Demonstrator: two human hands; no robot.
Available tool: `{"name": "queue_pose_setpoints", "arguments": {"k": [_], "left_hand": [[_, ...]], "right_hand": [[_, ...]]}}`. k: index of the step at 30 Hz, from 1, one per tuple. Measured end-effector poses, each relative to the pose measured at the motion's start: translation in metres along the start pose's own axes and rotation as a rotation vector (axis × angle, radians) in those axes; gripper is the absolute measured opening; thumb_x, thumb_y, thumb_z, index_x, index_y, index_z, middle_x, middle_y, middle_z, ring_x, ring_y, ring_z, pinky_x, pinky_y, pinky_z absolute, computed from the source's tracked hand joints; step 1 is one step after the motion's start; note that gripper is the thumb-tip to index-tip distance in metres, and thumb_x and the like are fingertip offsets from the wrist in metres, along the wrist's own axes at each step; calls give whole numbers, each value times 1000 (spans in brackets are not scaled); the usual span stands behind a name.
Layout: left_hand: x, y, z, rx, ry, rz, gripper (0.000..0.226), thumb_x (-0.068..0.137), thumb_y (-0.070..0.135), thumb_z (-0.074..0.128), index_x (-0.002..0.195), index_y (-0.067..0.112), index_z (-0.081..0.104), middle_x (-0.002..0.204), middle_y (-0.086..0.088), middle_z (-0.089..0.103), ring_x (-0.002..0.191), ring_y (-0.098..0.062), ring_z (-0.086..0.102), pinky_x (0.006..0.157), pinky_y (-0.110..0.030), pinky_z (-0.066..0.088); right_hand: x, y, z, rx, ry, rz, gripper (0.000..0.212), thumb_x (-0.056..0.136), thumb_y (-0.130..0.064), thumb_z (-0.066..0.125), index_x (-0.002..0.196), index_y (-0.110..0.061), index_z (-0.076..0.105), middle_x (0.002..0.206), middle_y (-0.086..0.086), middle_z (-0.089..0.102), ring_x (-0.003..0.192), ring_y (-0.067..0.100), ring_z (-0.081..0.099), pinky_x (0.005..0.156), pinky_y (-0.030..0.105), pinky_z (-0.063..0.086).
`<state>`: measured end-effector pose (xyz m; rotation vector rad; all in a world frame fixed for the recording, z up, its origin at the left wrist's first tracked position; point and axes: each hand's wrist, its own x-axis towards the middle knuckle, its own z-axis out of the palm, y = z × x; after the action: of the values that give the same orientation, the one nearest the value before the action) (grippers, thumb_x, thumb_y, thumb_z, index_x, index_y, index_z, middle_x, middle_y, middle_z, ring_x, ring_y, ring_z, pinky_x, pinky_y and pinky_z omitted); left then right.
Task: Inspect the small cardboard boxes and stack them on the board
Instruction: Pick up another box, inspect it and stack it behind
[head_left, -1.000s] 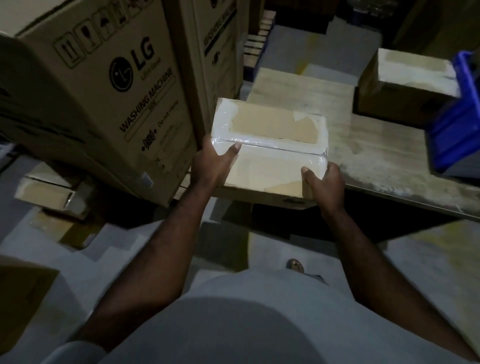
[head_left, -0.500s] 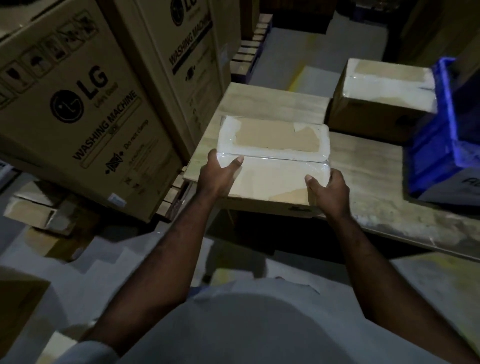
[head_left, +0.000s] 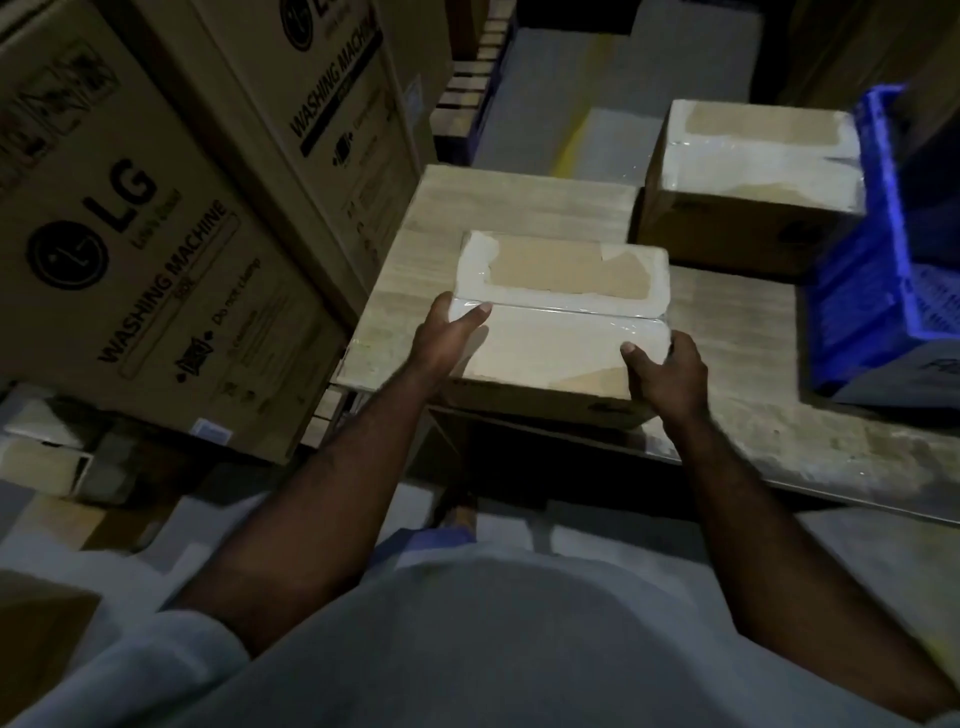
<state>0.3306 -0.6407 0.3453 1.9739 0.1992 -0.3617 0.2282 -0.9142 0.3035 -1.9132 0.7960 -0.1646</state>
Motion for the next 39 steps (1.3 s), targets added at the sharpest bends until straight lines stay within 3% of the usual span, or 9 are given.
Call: {"name": "queue_pose_setpoints", "arguments": {"k": [3,8,11,18,23,28,31,35,39], "left_hand": [[26,-3,-1,-3,-58,-13,45,93,46,69,132,25,59,119,6,68,111,-19,64,89,-28,49],[73,-1,2,-15,-210,-28,79,70,63,68,140,29,55,129,6,67,116,-17,64,93,-26,51],[102,-1,7,22,-316,-32,100,62,73,67,151,32,44,144,4,59,128,-19,58,109,-35,47],[120,17,18,110,-459,43,71,97,43,66,158,27,32,135,10,49,121,-8,47,93,-18,33],[123,15,24,145,-429,55,82,95,50,66,161,27,24,159,0,42,141,-22,44,99,-20,32],[110,8,32,209,-412,106,85,94,48,70,161,30,21,144,4,55,132,-22,53,90,-15,38],[103,3,34,278,-398,98,97,91,51,72,163,30,10,145,-2,55,130,-26,54,95,-23,40],[93,-7,40,212,-319,65,98,84,51,77,161,32,20,139,4,59,120,-19,59,99,-30,48],[78,-21,44,27,-212,8,107,68,61,85,156,26,33,136,6,63,120,-16,62,105,-37,51]], "right_hand": [[9,3,13,-5,23,31,55,91,-40,78,133,-10,58,124,8,67,111,29,64,97,48,56],[24,-1,26,-53,104,87,55,92,-40,77,135,-9,58,128,11,67,116,31,63,98,43,54],[33,-6,24,-68,149,63,55,93,-37,76,137,-9,58,131,11,67,119,30,62,96,37,51],[43,-9,17,-139,175,52,52,97,-36,72,138,-9,54,133,13,65,120,32,62,95,36,49],[52,-7,12,-140,154,43,55,96,-40,72,139,-12,54,133,10,66,121,29,62,100,41,53],[58,-4,-4,-165,102,-16,55,96,-40,72,140,-13,53,134,8,66,119,23,61,98,40,53],[59,0,-10,-176,64,-28,56,98,-40,70,143,-14,50,134,6,65,113,15,57,91,31,47],[52,9,-15,-63,41,1,58,100,-39,69,149,-17,48,125,-5,62,114,14,59,90,25,46],[39,26,-19,41,-44,32,62,97,-47,71,149,-23,48,130,-6,62,119,17,61,97,34,52]]}}
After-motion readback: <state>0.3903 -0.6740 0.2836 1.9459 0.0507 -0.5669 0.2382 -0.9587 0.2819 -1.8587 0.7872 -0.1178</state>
